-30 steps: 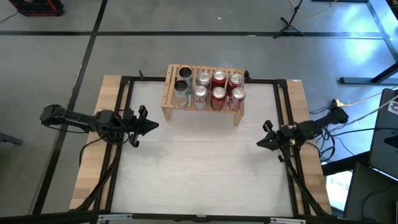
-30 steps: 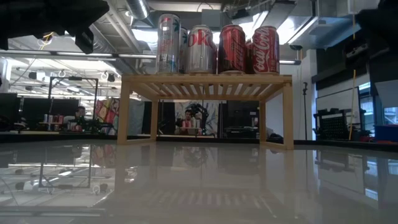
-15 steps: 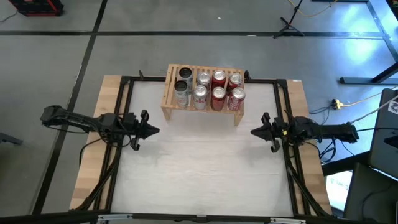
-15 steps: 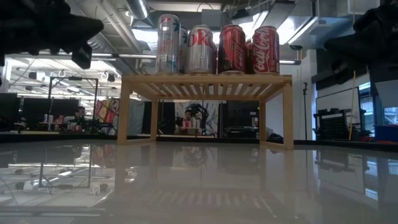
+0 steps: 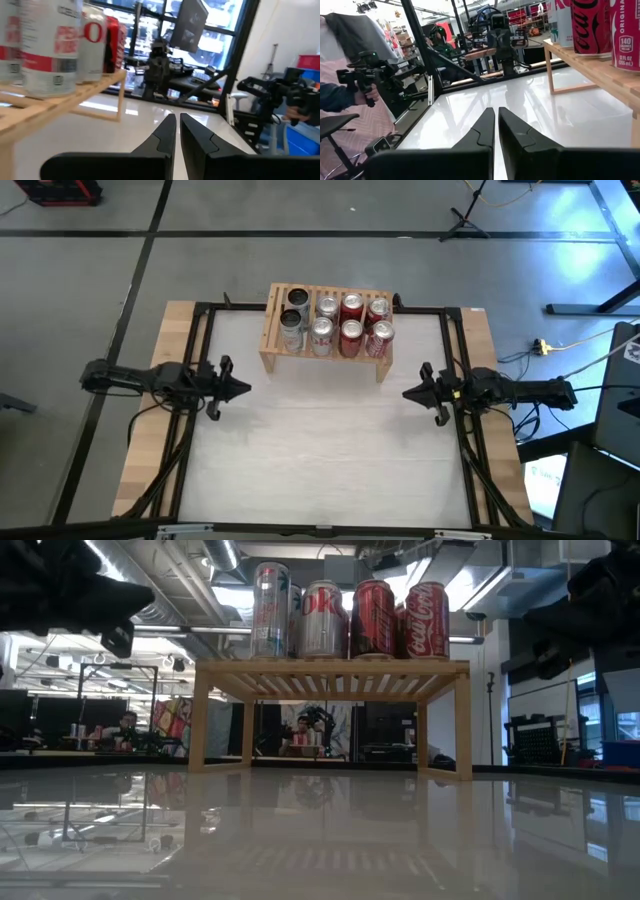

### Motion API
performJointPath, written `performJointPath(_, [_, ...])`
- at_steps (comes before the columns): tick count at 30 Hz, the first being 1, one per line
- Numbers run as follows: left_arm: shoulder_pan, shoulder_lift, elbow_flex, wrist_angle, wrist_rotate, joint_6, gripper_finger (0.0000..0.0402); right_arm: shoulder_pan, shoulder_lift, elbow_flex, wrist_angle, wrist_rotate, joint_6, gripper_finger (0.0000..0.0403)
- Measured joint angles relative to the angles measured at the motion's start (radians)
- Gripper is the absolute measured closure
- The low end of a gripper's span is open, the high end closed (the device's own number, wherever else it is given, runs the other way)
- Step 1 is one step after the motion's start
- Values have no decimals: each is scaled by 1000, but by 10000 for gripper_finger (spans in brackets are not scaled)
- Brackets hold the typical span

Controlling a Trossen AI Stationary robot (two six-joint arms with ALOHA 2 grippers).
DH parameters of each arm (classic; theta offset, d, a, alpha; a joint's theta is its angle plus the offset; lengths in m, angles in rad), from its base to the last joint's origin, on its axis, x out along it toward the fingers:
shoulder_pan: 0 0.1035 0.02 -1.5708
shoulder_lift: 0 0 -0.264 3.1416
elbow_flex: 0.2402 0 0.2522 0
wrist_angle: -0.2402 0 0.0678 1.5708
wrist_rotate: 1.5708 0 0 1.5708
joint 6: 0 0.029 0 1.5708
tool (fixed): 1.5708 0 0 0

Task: Place canned beverage on shelf
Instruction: Return to Home Position

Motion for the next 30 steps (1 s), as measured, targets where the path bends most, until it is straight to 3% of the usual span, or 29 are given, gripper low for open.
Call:
performJointPath(8, [2, -39, 1, -102, -13, -22, 383, 0, 0, 0, 0, -14, -4, 388])
performJointPath(30, [2, -35, 2, -97, -12, -22, 383, 0, 1, 0, -6, 8, 9, 388])
